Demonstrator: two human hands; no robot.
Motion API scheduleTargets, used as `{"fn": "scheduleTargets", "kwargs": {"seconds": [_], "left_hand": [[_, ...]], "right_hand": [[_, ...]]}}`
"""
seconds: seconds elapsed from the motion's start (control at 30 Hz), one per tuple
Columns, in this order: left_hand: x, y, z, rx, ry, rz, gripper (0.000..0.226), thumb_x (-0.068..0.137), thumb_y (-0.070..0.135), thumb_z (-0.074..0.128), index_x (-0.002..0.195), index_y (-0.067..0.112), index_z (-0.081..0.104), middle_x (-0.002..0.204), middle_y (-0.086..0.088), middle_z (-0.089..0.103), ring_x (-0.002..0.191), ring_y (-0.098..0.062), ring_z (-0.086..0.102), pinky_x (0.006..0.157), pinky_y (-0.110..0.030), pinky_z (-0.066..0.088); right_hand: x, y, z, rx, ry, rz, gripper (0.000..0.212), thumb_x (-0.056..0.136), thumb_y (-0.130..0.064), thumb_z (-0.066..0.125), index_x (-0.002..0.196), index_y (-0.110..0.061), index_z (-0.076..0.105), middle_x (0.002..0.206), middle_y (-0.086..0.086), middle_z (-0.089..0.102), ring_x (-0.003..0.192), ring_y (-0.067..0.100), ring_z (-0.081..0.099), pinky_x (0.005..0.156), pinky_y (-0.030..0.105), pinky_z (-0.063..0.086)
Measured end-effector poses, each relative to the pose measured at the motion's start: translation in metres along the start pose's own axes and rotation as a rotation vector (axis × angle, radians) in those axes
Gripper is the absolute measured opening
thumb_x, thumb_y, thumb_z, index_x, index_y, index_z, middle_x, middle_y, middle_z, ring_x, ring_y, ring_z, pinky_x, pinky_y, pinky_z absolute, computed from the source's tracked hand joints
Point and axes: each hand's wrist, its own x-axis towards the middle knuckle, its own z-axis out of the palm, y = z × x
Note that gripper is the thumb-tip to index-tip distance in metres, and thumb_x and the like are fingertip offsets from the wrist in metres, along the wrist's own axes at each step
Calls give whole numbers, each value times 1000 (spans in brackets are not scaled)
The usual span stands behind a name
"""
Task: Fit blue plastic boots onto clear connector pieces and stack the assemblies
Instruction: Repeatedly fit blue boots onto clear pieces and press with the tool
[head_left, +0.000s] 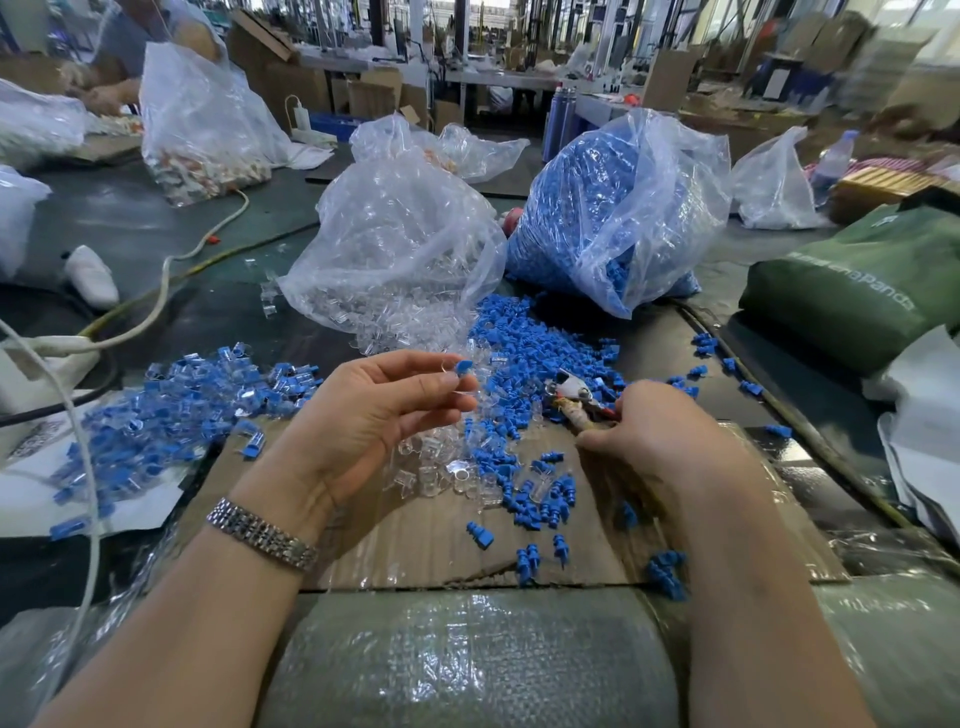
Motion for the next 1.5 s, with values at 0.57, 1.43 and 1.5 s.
{"fn": "scheduleTargets", "kwargs": {"seconds": [0.57, 1.43, 1.5], "left_hand": [[11, -6, -13, -207, 71, 53, 23, 81, 9, 78, 104, 10, 80, 117, -16, 74, 110, -27, 72, 79, -29, 59], [8, -5, -5, 176, 160, 277, 23, 73, 20, 79, 97, 19, 82, 106, -11, 78, 106, -24, 72, 93, -32, 56], [8, -4, -7, 185, 184, 309, 21, 76, 19, 79, 96, 20, 81, 105, -10, 77, 105, -25, 72, 90, -30, 57]], "right_hand": [[-29, -39, -22, 683, -452, -367, 25, 105, -17, 55, 113, 5, 63, 100, 15, 78, 94, 27, 76, 96, 47, 58], [-39, -64, -9, 544, -257, -505, 42, 103, -46, 52, 90, -7, 58, 75, 13, 72, 60, 21, 69, 63, 32, 57], [-37, -64, -11, 551, -264, -497, 41, 102, -45, 55, 91, -6, 58, 80, 17, 73, 64, 21, 70, 67, 35, 58]]}}
